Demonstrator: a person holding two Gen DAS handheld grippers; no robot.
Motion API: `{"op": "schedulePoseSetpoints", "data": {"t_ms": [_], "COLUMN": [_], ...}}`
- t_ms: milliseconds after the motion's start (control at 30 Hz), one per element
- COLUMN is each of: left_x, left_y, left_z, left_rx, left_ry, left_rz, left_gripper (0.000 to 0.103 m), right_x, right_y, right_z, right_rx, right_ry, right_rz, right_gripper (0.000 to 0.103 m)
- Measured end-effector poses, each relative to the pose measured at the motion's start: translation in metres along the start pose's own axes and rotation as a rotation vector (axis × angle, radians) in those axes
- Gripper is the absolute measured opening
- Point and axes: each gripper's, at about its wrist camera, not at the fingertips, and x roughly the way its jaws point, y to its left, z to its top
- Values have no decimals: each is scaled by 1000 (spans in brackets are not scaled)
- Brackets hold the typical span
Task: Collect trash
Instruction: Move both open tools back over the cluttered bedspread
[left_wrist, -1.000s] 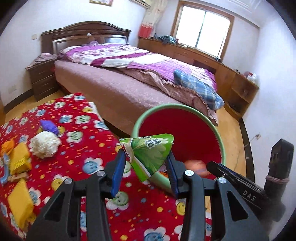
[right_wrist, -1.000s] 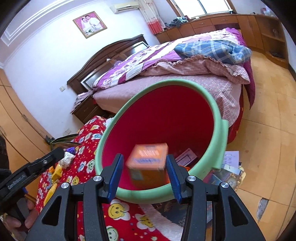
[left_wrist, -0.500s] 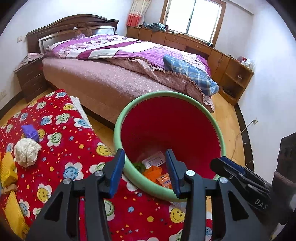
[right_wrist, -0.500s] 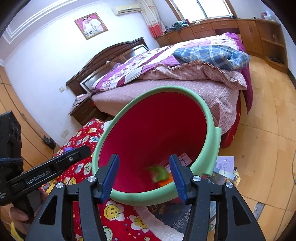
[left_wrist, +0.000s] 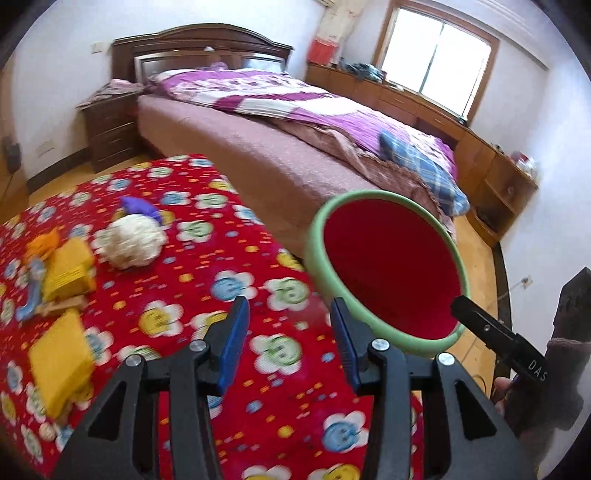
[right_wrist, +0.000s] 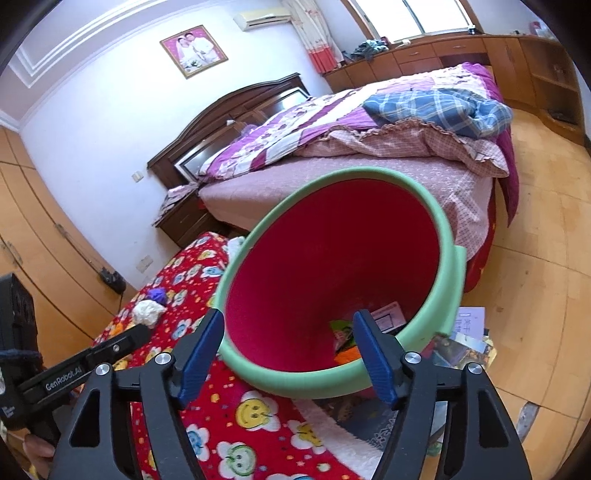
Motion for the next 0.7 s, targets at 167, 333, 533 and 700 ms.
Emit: {"op": "schedulePoseSetpoints", "data": {"t_ms": [167, 333, 533, 700], "left_x": [-21, -35, -49, -58], "left_y": [21, 38, 59, 79], "left_z": [-6, -14, -24, -31], "left_rx": [-34, -55, -77, -119], "left_ry": [-29, -47, -59, -64], "left_rz": [56, 105, 167, 193], "left_gripper": [45, 46, 46, 46], "right_x": [-1, 0, 0, 4], "right_y": [14, 28, 46, 61], "right_z": [-5, -8, -15, -20], "right_rx": [-18, -37, -70, -96], "right_ry": [4, 11, 23, 37], "right_rz": [26, 43, 59, 84], "right_gripper": [77, 77, 79, 79]}}
